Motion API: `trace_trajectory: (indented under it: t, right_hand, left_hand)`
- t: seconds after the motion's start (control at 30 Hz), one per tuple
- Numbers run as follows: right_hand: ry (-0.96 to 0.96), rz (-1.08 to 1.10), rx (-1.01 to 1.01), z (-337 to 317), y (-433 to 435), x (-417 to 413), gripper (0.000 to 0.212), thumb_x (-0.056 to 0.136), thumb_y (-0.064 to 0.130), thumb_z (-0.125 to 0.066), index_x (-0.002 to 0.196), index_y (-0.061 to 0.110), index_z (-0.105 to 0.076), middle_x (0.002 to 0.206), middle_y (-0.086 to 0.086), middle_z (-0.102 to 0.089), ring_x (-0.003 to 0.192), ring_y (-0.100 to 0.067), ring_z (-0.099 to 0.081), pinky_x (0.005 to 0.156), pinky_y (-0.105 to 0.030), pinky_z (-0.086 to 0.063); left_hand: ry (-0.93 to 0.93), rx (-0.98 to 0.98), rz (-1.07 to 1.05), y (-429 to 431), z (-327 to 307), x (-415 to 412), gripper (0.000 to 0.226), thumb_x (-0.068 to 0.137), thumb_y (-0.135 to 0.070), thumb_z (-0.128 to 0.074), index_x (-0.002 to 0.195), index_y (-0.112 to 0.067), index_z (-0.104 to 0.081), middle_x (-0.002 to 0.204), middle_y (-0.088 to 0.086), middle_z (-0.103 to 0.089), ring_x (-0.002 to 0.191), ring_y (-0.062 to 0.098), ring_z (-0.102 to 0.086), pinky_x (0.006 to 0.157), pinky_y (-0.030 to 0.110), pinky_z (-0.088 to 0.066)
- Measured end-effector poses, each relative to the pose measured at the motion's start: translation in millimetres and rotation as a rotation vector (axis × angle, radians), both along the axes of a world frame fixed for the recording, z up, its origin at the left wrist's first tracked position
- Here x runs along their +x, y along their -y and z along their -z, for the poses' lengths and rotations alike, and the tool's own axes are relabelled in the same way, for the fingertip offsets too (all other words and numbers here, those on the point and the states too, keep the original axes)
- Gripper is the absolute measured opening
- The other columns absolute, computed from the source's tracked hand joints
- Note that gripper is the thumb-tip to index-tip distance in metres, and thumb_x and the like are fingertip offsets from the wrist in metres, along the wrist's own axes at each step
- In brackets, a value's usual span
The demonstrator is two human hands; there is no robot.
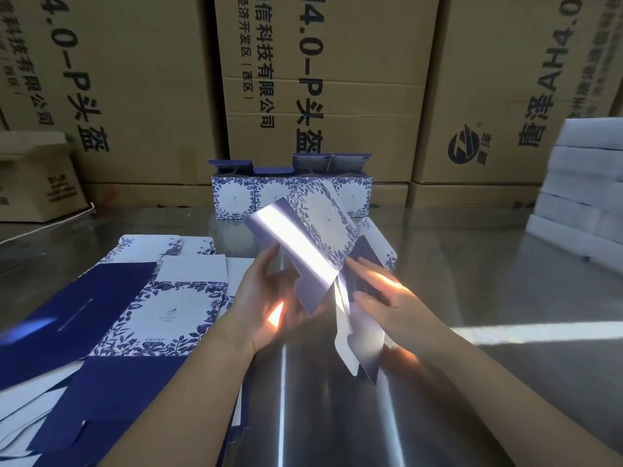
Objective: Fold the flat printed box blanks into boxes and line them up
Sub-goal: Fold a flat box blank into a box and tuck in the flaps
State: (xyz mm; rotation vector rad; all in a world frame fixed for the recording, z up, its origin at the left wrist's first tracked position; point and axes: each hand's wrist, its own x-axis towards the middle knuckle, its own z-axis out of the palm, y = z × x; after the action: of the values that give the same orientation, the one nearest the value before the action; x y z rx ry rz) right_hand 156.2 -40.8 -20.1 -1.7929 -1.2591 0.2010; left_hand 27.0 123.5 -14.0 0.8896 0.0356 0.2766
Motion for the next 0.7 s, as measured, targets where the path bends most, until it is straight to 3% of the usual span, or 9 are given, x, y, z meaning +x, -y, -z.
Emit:
trace_trajectory:
  t: [0.1, 0.2, 0.3, 0.37, 0.5, 0.6, 0.7]
  right_hand:
    - [-0.013, -0.015, 0.002, 0.3, -0.2, 1.2, 0.051, 0.097, 0.015, -0.049, 0.138, 0.042, -0.037, 0.145, 0.021, -0.028, 0.129, 0.012, -0.022, 0.088, 0.011, -0.015]
    - [-0.02, -0.053, -0.025, 0.8, 0.0, 2.9, 0.051, 0.097, 0.027, -0.049, 0.135, 0.054, -0.027, 0.146, 0.029, -0.02, 0.128, 0.02, -0.015, 0.095, 0.005, -0.012]
    - [-0.019, -0.079, -0.031, 2.1, -0.4, 3.3, 0.054, 0.095, 0.038, -0.051, 0.134, 0.056, -0.02, 0.145, 0.035, -0.013, 0.123, 0.03, -0.009, 0.087, 0.012, -0.009]
    - [-0.01, -0.066, -0.026, 2.5, -0.9, 2.7, 0.053, 0.093, 0.041, -0.052, 0.131, 0.059, -0.019, 0.148, 0.033, -0.014, 0.129, 0.023, -0.011, 0.084, 0.014, -0.009]
    - [-0.044, -0.053, -0.003, 1.4, -0.3, 2.2, 0.053, 0.085, 0.052, -0.058, 0.121, 0.067, -0.023, 0.149, 0.029, -0.022, 0.133, 0.017, -0.019, 0.093, 0.005, -0.017]
    - [-0.077, -0.037, 0.089, 3.2, -0.1, 0.6, 0.067, 0.08, 0.048, -0.066, 0.135, 0.051, -0.028, 0.139, 0.027, -0.037, 0.119, 0.023, -0.034, 0.087, 0.005, -0.028]
    - [-0.106, -0.019, 0.205, 4.0, -1.6, -1.6, 0.067, 0.079, 0.027, -0.074, 0.138, 0.024, -0.041, 0.117, 0.012, -0.057, 0.099, 0.007, -0.055, 0.08, -0.003, -0.039]
  left_hand:
    - [-0.002, -0.003, -0.023, 0.0, 1.9, 2.6, 0.04, 0.054, -0.015, -0.074, 0.093, -0.006, -0.073, 0.099, 0.013, -0.065, 0.093, 0.029, -0.061, 0.11, 0.046, -0.026]
    - [0.053, 0.103, 0.001, 7.6, 2.5, 5.5, 0.042, 0.064, 0.002, -0.046, 0.094, -0.007, -0.074, 0.093, 0.012, -0.068, 0.084, 0.025, -0.064, 0.096, 0.041, -0.042]
    - [0.005, 0.327, -0.146, 16.2, 3.1, 6.5, 0.039, 0.065, 0.002, -0.046, 0.081, -0.018, -0.076, 0.074, 0.003, -0.069, 0.064, 0.016, -0.064, 0.067, 0.03, -0.052]
    - [0.004, 0.428, -0.193, 20.8, 1.8, 5.3, 0.036, 0.063, -0.002, -0.054, 0.08, -0.024, -0.077, 0.072, -0.002, -0.071, 0.064, 0.011, -0.066, 0.067, 0.029, -0.053]
    - [0.036, 0.475, -0.188, 28.1, -2.5, 2.7, 0.028, 0.051, -0.024, -0.068, 0.077, -0.03, -0.077, 0.067, -0.007, -0.07, 0.063, 0.007, -0.064, 0.066, 0.022, -0.052]
    - [0.009, 0.497, -0.27, 28.4, -1.0, 5.5, 0.024, 0.052, -0.019, -0.068, 0.075, -0.022, -0.075, 0.068, -0.006, -0.068, 0.065, 0.009, -0.061, 0.065, 0.023, -0.051]
    - [-0.006, 0.53, -0.342, 29.4, 0.4, 8.3, 0.029, 0.067, 0.0, -0.072, 0.092, -0.013, -0.066, 0.078, -0.004, -0.07, 0.072, 0.009, -0.063, 0.065, 0.022, -0.054]
